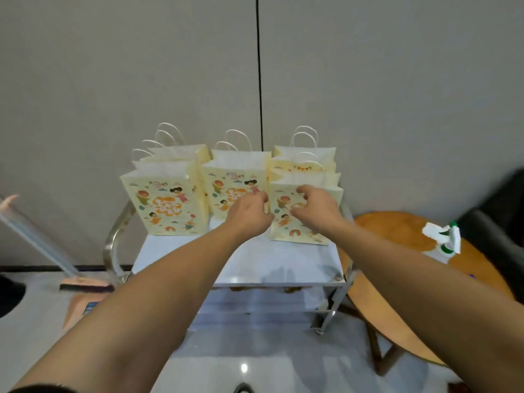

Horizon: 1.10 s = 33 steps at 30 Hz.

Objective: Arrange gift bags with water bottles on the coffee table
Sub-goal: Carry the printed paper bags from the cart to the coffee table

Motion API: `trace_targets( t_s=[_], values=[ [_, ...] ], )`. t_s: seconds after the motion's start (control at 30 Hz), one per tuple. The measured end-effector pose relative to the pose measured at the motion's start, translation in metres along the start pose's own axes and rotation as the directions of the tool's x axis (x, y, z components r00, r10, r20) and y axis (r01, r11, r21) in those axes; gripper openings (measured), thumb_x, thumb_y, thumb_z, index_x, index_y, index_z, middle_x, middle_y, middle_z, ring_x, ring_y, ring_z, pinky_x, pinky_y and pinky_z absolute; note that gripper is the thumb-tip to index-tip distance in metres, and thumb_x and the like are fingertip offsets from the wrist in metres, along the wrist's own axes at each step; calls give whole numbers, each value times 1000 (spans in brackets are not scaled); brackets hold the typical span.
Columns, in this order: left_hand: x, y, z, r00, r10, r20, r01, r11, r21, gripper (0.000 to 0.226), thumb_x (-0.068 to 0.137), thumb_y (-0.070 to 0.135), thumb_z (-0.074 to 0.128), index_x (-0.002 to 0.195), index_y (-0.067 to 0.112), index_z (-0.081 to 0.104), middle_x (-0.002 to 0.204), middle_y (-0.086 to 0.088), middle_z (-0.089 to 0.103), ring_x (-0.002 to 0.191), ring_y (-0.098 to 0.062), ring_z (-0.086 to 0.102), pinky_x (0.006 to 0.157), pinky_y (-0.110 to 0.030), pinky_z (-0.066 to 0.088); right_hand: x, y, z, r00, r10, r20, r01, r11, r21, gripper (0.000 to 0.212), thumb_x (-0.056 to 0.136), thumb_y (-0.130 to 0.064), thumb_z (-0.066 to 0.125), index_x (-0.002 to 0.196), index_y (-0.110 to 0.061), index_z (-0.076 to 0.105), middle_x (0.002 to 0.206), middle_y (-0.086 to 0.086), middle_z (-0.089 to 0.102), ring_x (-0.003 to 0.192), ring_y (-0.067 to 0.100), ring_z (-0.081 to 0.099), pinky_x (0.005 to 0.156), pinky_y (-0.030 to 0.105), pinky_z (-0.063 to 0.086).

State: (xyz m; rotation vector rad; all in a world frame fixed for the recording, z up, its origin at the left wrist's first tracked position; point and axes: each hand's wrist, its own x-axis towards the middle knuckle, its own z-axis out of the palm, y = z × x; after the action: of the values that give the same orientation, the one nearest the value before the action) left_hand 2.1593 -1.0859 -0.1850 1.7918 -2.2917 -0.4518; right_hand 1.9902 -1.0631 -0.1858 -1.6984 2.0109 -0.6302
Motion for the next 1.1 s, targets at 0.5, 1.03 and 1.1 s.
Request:
trace_targets(
  t_s=[0.5,1.03,1.1],
  values=[
    [135,-1,13,993,-56,100,69,989,-131,46,90,30,69,128,12,51,111,-5,58,95,-25,54,76,-37,52,123,14,-14,979,85,-186,-107,988,-111,51,83,-17,72,132,-19,57,127,5,61,119,28,54,97,41,48],
    [191,22,50,945,79,318,-111,990,85,54,79,29,69,127,18,47,102,-6,64,94,-29,62,74,-41,53,171,33,-11,979,153,-138,-97,934,343,29,78,-20,68,56,-6,56,52,4,46,54,21,49,53,41,47],
    [193,18,43,934,117,337,-146,987,63,44,82,31,69,120,19,51,103,-4,63,89,-26,59,65,-35,48,166,25,-17,969,187,-164,-125,937,326,30,75,-16,69,50,-14,52,51,-3,44,55,16,45,54,32,39]
  ],
)
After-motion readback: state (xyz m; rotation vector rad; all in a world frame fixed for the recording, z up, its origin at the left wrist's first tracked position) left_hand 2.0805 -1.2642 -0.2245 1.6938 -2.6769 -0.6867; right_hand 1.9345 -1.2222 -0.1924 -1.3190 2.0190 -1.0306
